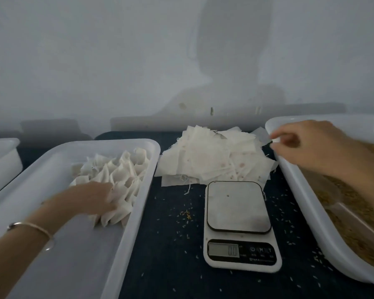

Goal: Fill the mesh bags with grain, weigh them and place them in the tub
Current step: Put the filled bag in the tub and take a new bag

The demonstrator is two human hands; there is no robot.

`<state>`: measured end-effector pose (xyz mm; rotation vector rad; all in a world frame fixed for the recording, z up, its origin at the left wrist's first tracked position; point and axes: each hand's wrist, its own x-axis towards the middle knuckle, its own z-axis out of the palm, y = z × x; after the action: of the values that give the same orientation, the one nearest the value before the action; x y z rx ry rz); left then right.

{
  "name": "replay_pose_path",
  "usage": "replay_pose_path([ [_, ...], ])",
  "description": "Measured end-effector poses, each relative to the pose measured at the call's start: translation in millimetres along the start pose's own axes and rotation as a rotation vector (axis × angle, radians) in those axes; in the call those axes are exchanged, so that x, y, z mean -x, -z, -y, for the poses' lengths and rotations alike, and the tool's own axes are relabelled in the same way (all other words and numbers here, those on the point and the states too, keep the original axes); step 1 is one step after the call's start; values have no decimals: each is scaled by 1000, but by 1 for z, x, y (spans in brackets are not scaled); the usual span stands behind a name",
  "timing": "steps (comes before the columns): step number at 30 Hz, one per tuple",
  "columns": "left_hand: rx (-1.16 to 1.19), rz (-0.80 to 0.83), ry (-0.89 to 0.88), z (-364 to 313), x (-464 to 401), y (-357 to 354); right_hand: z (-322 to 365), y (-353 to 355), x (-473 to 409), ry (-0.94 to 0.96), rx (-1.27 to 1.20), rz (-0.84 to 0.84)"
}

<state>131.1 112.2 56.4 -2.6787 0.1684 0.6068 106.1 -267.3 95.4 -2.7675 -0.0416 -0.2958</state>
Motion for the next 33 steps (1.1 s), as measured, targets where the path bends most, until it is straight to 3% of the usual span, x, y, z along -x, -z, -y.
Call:
replay_pose_path([
  [2,25,-13,8,-8,0,19,11,-29,-30,66,78,113],
  [5,304,-415,-126,-38,-10,55,20,-78,-65,104,154,282],
  [7,403,-490,-234,-73,-15,74,23,-107,-81,119,110,316],
  [10,381,-374,-302,-127,-30,86,21,-147,-90,93,83,349],
  [13,436,-258,-316,-158,-48,77,20,-169,-89,61,145,202],
  [17,815,-218,-269,-175,-64,56,16,-166,-91,108,174,67],
  [22,1443,-387,-113,-180,-66,40,23,-117,-90,-121,-293,-150],
  [25,1764,-475,-157,-185,-45,34,29,-85,-73,-244,-787,-270],
  [27,1916,-470,-247,-189,-28,28,30,-75,-55,-301,-1044,-265],
  [33,2101,-344,-250,-202,2,20,29,-92,-48,-433,-1231,-239],
])
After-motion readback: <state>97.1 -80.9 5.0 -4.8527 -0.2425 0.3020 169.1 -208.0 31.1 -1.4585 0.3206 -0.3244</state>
